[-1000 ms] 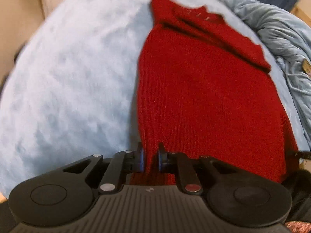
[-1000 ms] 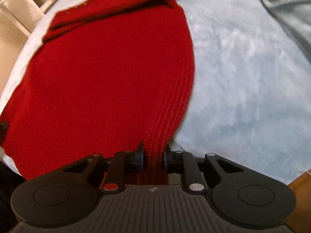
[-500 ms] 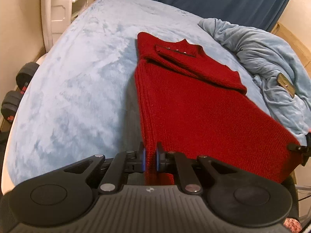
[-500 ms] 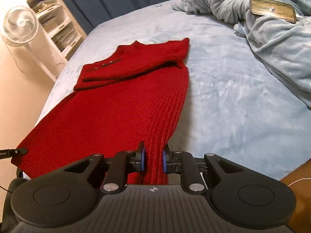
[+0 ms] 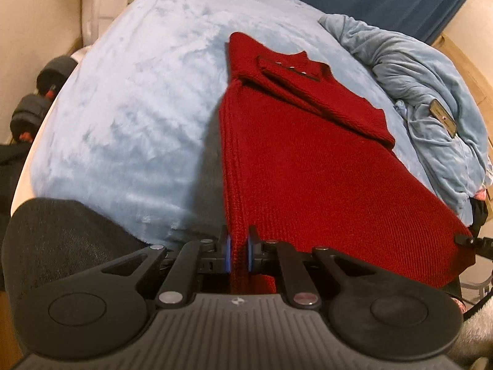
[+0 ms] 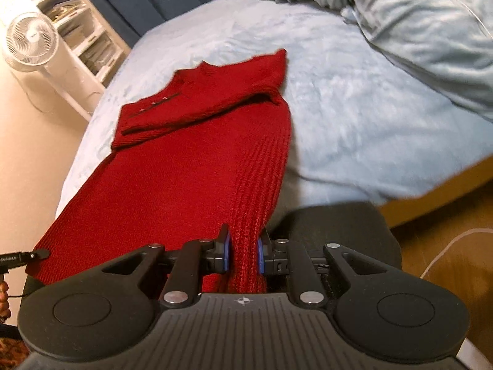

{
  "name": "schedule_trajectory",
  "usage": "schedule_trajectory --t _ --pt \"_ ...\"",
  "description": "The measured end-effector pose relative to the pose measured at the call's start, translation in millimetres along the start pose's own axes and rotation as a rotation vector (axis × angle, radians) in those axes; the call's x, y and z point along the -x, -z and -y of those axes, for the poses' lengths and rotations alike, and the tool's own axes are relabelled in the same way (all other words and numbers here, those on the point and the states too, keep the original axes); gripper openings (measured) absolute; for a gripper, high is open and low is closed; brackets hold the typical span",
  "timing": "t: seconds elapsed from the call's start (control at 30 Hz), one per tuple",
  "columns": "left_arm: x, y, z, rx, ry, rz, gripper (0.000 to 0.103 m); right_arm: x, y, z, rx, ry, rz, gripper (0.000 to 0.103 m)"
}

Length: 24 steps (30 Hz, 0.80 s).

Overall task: Fold small clothes
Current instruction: 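Lift the side edge with both grippers and fold it over the body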

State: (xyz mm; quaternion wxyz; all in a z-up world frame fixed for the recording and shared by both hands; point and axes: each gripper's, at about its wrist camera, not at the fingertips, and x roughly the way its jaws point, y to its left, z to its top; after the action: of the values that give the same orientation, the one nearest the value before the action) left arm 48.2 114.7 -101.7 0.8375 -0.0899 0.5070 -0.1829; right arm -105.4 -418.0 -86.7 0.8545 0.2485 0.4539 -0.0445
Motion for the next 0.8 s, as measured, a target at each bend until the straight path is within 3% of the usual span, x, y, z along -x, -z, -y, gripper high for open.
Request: schedule_trajectory --t 0.17,0.3,0.4,0.53,0.6,0.67,0.7,0.73,0.8 --pt "-3 -16 2 0.008 -0.003 -0.004 0.010 -6 -15 -3 -0.007 -0.007 -0.027 0.017" --pt "-9 -55 6 0.051 0.020 0.014 0.010 -19 -58 -7 -0.020 -0.005 -0.044 0.017" --pt "-17 -108 16 0.045 0.043 0.058 0.010 -39 -115 -10 -0.034 -0.015 -0.047 0.017" --pt "-59 -216 28 0.040 0.051 0.105 0.010 -90 -216 -16 -0.053 -0.026 -0.048 0.018" --pt "-92 -273 29 0.063 0.016 0.135 0.011 -136 -271 -5 -0.148 -0.016 -0.048 0.022" --pt "-139 -331 17 0.169 -0.028 0.124 0.019 -177 -311 12 -0.253 0.075 -0.015 0.035" --pt "-159 -351 9 0.233 -0.049 0.105 0.034 -190 -322 19 -0.296 0.132 0.006 0.051" --pt "-177 -368 0 0.295 -0.109 0.103 0.044 -198 -327 24 -0.315 0.160 0.025 0.061" --pt "-189 -382 -6 0.310 -0.203 0.162 0.073 -205 -325 33 -0.315 0.163 0.077 0.061"
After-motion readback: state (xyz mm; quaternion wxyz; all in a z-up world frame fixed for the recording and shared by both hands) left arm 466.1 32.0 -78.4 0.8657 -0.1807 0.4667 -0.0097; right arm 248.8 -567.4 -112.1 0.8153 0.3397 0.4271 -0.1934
